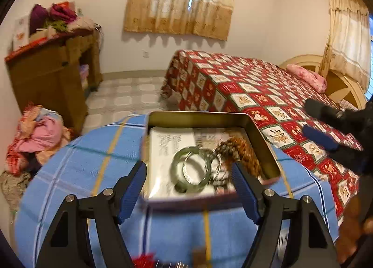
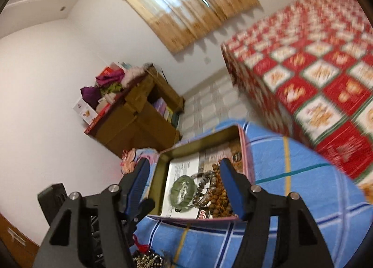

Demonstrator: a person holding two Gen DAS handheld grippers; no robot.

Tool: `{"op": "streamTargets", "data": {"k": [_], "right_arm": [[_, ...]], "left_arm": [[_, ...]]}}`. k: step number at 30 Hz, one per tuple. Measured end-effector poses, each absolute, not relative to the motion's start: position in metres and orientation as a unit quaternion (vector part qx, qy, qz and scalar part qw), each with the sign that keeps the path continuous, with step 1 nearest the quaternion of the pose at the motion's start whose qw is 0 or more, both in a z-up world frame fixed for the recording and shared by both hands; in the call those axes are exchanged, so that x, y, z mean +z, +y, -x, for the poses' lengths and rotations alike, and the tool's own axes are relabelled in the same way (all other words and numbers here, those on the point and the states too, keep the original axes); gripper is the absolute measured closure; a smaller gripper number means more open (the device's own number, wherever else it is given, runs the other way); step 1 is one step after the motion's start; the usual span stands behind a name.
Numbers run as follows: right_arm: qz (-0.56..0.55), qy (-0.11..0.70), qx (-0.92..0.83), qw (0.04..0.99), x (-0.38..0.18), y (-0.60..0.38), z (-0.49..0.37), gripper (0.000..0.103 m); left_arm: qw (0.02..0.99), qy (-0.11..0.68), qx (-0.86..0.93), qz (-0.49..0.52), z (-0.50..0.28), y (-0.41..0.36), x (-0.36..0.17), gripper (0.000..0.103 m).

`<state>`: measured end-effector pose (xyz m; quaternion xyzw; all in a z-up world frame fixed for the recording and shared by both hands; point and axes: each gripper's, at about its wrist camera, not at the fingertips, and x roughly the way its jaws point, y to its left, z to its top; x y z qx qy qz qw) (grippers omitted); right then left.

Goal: Organize jewelry
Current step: 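Lower the jade bangle and dark beads into the tin and open both tools, then withdraw both tools from the tin back over the table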

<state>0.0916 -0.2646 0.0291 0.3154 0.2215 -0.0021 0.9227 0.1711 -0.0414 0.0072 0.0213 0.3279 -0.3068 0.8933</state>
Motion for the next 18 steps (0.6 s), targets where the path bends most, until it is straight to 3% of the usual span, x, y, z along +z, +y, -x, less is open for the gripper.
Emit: {"op": "streamTargets", "data": {"k": [3, 18], "right_arm": [[-0.292, 0.208, -0.027, 0.933, 0.035, -0.253, -0.058, 0.026], [-0.258, 0.316, 0.002, 0.913, -0.015, -0.193, 0.012, 0.026]], "left_arm": [[0.903, 0.317, -0.291, 0.002, -0.140, -0.011, 0.011, 0.029], [0.919, 0.327, -0.218, 0.014, -0.041, 0.055, -0.013, 0.029]]}}
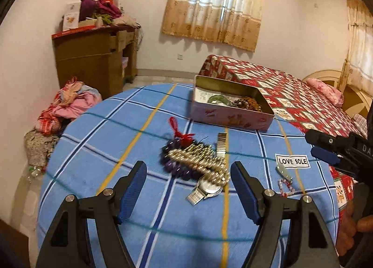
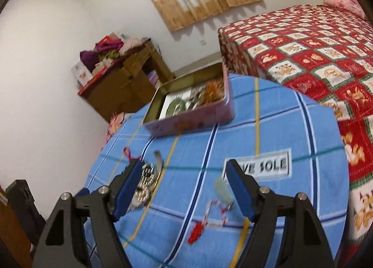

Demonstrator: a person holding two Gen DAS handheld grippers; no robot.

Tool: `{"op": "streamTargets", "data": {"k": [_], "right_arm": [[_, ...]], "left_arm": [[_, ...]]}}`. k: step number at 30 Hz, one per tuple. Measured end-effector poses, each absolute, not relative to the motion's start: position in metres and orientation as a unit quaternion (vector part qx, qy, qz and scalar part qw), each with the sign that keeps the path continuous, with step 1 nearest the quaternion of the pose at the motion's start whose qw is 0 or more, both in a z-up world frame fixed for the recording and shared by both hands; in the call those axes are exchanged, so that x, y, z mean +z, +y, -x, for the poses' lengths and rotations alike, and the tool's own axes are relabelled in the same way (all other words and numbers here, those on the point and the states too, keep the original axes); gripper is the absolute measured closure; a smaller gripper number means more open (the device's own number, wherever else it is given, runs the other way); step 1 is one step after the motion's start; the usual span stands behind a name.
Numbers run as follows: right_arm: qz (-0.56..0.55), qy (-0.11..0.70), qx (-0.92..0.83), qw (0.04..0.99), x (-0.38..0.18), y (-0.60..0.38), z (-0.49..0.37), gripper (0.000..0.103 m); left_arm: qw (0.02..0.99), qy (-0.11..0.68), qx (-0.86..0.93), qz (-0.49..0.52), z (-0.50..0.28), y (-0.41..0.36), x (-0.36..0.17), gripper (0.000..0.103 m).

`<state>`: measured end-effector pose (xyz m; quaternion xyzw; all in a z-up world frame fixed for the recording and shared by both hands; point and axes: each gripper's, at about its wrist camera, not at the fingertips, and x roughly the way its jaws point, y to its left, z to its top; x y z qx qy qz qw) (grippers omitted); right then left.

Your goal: Organize jewelry

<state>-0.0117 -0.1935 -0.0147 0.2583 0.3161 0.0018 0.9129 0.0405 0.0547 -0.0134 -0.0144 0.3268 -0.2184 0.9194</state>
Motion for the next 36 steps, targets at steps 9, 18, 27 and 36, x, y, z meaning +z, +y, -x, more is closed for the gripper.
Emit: {"op": "streamTargets", "data": {"k": [9, 18, 27, 36], "right_arm": [[-0.220, 0.303, -0.008, 0.927, 0.000, -0.166, 0.031, 0.026], [-0.174, 0.268, -0.032, 0.947, 0.009, -0.153, 0.043, 0.026], [-0.187, 0.307, 0.026, 0.933, -0.004, -0.147, 0.039, 0.053], [-0.191, 0.344, 0.038, 0.919, -0.016, -0.142, 0.036, 0.053]], "left_arm": [[0.922, 0.328, -0.203, 0.041, -0.023, 0.071, -0.014, 0.029], [0.921, 0.329, -0.200, 0.064, -0.015, 0.084, -0.013, 0.029], [0.921, 0.319, -0.217, 0.048, -0.006, 0.083, -0.014, 0.029], [0.920, 0.319, -0.224, 0.042, -0.005, 0.081, -0.018, 0.029]]}}
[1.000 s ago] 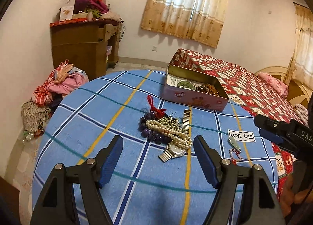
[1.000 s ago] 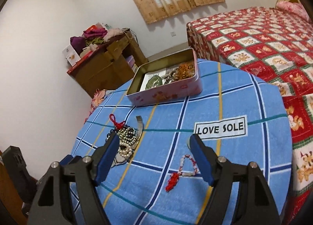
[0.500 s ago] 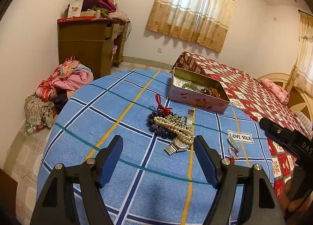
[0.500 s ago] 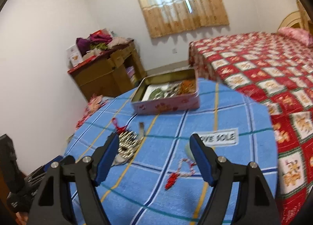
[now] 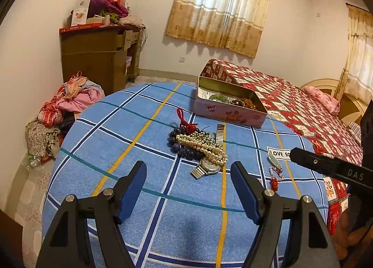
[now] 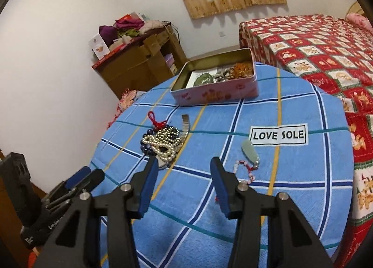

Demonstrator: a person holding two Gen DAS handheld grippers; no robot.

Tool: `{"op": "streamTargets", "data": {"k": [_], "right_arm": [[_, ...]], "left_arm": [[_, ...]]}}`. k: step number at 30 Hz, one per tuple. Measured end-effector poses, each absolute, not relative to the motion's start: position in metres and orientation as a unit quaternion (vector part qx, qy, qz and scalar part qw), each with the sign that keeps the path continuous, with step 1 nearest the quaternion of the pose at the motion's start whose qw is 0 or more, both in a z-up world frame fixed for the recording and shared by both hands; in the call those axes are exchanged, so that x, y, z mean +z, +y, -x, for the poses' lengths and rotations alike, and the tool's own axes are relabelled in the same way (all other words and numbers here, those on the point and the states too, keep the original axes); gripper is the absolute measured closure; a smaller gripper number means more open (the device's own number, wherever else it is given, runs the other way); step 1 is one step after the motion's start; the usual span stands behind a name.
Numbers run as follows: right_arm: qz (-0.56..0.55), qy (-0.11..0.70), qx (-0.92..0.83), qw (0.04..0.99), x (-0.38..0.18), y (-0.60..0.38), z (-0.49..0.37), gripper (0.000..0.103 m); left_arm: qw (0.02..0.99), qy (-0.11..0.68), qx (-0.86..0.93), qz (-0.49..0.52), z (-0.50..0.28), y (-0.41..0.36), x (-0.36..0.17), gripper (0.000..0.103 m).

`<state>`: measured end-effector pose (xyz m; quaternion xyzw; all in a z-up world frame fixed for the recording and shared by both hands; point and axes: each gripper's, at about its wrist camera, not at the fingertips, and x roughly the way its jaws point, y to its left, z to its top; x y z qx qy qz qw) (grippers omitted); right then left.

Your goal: Organize jewelry

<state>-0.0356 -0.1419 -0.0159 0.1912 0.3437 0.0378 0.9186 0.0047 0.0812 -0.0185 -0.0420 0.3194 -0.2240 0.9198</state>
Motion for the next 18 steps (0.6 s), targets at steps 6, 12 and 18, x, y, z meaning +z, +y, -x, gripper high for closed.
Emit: {"op": "streamTargets", "data": {"k": [6, 12, 18], "right_arm": [[-0.186, 0.342, 0.046, 0.920, -0.014, -0.136, 0.033, 0.053], [-0.182, 0.357, 0.068, 0.914, -0.020, -0.126, 0.026, 0.061], [-0.176, 0.368, 0.075, 0.910, -0.026, -0.118, 0.021, 0.062]], "left_arm": [[0.923, 0.316, -0.210, 0.061, -0.010, 0.093, -0.017, 0.029], [0.926, 0.319, -0.193, 0.051, -0.014, 0.101, -0.021, 0.029], [0.927, 0.325, -0.182, 0.046, -0.017, 0.102, -0.024, 0.029]]}}
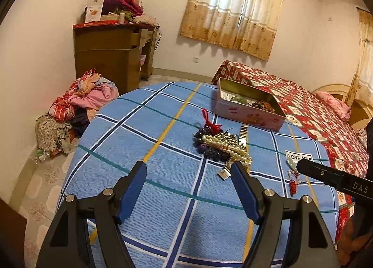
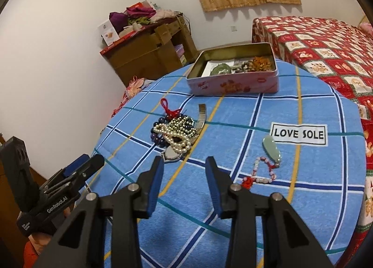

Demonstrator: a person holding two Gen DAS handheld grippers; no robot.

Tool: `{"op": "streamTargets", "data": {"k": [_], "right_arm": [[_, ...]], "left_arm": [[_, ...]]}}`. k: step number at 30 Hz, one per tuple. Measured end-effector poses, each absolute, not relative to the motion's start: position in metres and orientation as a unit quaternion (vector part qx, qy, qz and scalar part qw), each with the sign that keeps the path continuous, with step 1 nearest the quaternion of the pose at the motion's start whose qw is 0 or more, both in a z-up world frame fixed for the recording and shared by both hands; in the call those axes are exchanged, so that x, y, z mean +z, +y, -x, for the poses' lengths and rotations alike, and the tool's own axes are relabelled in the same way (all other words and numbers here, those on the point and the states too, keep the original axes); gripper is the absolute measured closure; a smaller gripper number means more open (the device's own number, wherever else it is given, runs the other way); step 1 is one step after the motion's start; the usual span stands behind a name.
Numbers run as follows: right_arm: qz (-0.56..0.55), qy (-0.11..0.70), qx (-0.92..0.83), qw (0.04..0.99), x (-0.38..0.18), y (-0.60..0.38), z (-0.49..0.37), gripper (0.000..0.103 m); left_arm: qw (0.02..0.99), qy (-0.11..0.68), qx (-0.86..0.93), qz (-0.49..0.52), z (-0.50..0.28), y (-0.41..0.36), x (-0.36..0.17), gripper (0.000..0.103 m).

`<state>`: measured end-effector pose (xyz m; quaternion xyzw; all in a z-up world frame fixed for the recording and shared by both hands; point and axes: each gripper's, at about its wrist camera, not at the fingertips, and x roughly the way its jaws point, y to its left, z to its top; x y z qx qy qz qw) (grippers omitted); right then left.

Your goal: Organize jewelry

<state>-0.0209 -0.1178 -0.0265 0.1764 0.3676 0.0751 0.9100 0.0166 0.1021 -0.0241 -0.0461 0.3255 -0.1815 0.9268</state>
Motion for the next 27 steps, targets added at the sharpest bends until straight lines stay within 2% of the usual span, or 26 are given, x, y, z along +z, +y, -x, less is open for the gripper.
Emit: {"op": "streamTargets", "data": {"k": [12, 27], "right_arm": [[-0.142, 0.387, 0.103, 0.905, -0.039, -0.096, -0.022, 0.062], [0.025, 0.423, 0.093, 0.901, -0.069, -0.044, -0.085, 0.062]], "left_arm": [[0.923, 0.337, -0.177, 0.051, -0.023, 0.109, -0.032, 0.029], [0.918, 0.351, -0.168, 0.073, -0.034, 0.125, -0.037, 0.029]]}}
